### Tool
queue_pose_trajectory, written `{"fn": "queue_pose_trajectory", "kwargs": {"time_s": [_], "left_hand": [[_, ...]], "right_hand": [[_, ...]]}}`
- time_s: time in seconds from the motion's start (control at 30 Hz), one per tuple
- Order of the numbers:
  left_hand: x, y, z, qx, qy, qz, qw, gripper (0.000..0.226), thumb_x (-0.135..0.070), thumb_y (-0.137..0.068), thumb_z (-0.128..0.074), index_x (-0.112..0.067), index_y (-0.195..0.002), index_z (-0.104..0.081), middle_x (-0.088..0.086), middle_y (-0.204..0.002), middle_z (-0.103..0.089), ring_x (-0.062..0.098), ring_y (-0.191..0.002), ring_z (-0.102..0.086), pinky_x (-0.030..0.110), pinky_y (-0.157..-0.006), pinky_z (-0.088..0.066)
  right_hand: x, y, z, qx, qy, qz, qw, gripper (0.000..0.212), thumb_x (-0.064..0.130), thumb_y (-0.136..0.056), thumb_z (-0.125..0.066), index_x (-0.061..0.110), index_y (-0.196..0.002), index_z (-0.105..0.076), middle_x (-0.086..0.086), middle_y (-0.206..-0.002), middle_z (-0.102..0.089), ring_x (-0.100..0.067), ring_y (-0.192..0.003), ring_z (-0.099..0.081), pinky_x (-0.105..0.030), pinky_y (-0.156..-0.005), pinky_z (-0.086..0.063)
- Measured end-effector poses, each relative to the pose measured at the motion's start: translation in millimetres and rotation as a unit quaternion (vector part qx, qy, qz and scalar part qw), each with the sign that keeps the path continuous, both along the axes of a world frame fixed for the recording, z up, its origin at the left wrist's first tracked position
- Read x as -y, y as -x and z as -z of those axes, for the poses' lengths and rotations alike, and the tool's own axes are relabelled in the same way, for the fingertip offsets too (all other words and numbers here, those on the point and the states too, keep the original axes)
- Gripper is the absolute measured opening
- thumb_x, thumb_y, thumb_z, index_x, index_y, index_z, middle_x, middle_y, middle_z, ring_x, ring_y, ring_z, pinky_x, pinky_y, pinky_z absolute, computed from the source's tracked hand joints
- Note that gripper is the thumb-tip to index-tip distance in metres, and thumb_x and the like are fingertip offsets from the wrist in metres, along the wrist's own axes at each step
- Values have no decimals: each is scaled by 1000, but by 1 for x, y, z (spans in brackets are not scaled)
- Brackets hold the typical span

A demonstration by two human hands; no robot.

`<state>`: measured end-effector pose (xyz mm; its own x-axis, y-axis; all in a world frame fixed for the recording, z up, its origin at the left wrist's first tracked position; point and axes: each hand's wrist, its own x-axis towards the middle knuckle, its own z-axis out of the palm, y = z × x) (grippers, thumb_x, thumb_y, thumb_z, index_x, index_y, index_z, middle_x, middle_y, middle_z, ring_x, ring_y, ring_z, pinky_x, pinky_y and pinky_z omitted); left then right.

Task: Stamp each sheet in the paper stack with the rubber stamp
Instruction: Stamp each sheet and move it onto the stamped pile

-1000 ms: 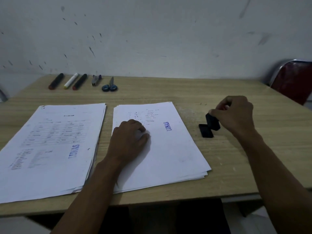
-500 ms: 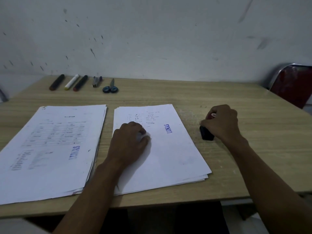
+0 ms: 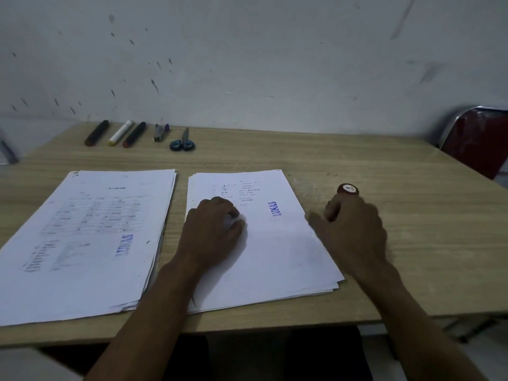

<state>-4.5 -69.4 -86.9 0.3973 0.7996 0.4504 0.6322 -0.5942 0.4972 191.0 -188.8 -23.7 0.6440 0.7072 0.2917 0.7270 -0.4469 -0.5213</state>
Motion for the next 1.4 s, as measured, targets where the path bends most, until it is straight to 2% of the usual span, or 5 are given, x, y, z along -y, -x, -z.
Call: {"fn": "queue_pose_trajectory", "kwargs": {"time_s": [0.17,0.57,0.87,1.1,1.4], "left_hand": [[2,1,-1,-1,9,9,1000,29,-44,-75,-52,-20,-83,-67,-2,-93,-68,25,-91,-62,43,-80,-49],[4,-1,-2,18,-14,6,1000,19,-35,-76,-59,-18,-81,-67,-3,-90,-68,23,-89,-63,36,-79,-49],[10,12,-45,283,113,-137,943,74,-45,-73,-71,-15,-135,-45,2,-130,-56,17,-118,-53,35,-97,-44],[10,53,-72,440,280,-91,849,13,-13,-85,-70,-1,-81,-72,13,-72,-66,22,-62,-62,26,-54,-48],[-11,155,-82,262,157,-191,933,8,-15,-77,-77,-12,-70,-73,2,-62,-70,16,-54,-63,29,-56,-50]], "right_hand": [[11,12,16,24,126,-26,991,49,67,-73,-68,21,-86,-61,6,-85,-59,-18,-76,-58,-30,-64,-43],[15,16,18,-115,-85,-47,989,16,20,-75,-83,21,-72,-67,13,-69,-64,-5,-66,-62,-27,-64,-52],[22,24,-6,-345,-275,-153,884,8,2,-87,-69,3,-89,-61,4,-58,-67,-9,-59,-60,-15,-54,-48],[6,43,-10,-480,-271,-140,823,9,5,-87,-70,3,-96,-68,-5,-82,-77,-19,-83,-73,-35,-80,-58],[-25,113,1,-380,-90,-222,893,19,14,-83,-75,2,-71,-70,-10,-64,-70,-19,-55,-66,-22,-43,-45]]}}
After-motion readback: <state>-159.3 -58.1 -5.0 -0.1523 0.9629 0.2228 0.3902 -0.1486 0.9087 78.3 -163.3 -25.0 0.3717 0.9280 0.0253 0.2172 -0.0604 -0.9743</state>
